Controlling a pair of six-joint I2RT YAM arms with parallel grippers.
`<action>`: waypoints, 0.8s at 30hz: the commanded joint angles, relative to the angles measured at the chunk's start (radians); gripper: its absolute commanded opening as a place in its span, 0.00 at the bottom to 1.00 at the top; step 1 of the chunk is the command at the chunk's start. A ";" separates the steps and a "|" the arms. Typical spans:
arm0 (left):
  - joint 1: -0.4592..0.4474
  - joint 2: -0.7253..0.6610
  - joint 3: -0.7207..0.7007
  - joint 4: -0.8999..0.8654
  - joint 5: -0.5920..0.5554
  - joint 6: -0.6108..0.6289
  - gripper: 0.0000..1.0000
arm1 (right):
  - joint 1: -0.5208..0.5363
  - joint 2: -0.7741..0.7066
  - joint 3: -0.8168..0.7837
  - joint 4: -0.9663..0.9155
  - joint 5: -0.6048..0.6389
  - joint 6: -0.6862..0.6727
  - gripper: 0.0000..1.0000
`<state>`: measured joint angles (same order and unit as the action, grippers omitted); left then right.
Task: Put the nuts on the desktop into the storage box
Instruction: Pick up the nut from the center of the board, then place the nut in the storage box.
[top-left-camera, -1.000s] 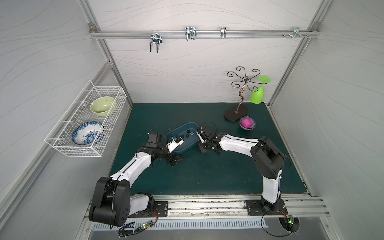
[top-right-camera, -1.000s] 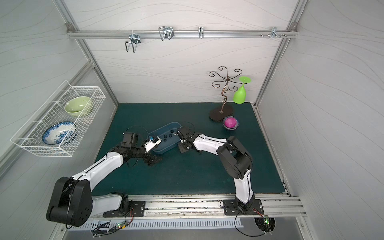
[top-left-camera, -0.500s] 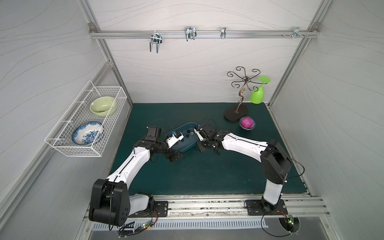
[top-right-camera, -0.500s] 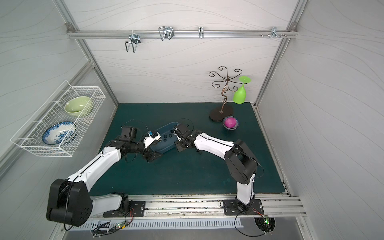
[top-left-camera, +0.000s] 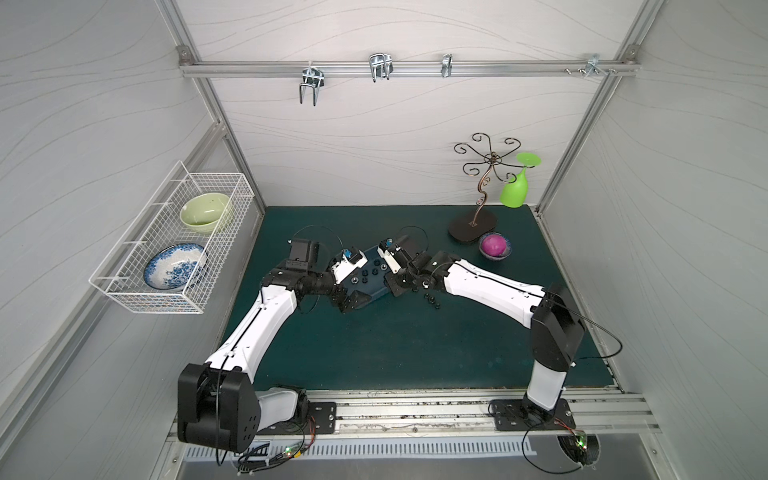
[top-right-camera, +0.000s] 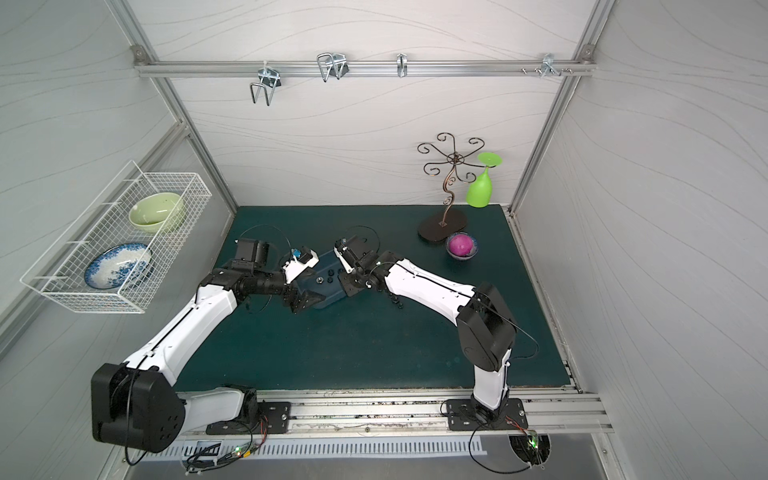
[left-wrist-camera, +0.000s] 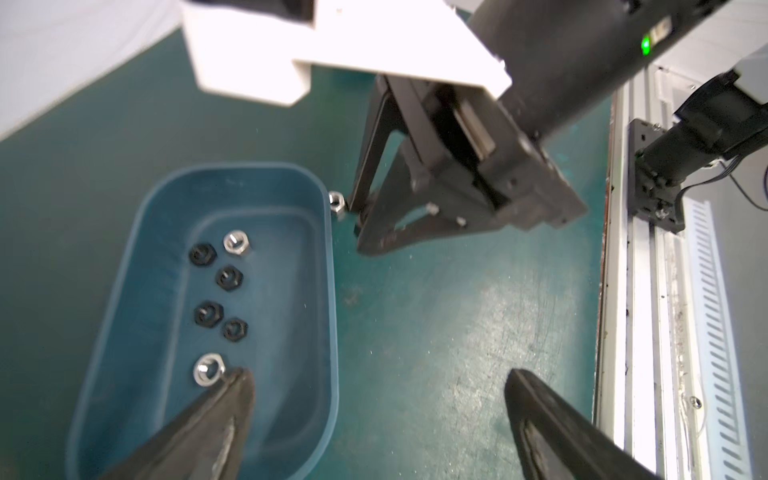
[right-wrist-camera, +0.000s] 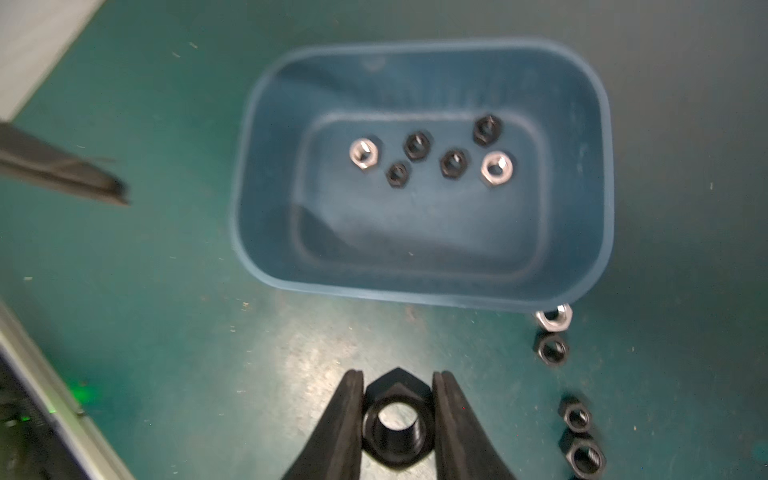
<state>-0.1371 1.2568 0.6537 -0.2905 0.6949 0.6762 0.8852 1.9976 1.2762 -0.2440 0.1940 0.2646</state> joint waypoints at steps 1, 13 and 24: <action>0.006 -0.006 0.016 -0.007 0.016 -0.003 0.99 | 0.014 -0.033 -0.022 -0.025 -0.018 0.010 0.29; 0.006 0.003 0.075 -0.110 0.029 0.022 0.99 | 0.015 -0.140 0.025 -0.133 -0.037 0.012 0.29; 0.008 -0.007 0.253 -0.256 0.083 0.030 0.99 | 0.035 -0.206 0.163 -0.266 -0.119 -0.037 0.30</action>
<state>-0.1371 1.2583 0.8268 -0.5003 0.7238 0.6998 0.9005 1.8416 1.3739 -0.4385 0.1116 0.2562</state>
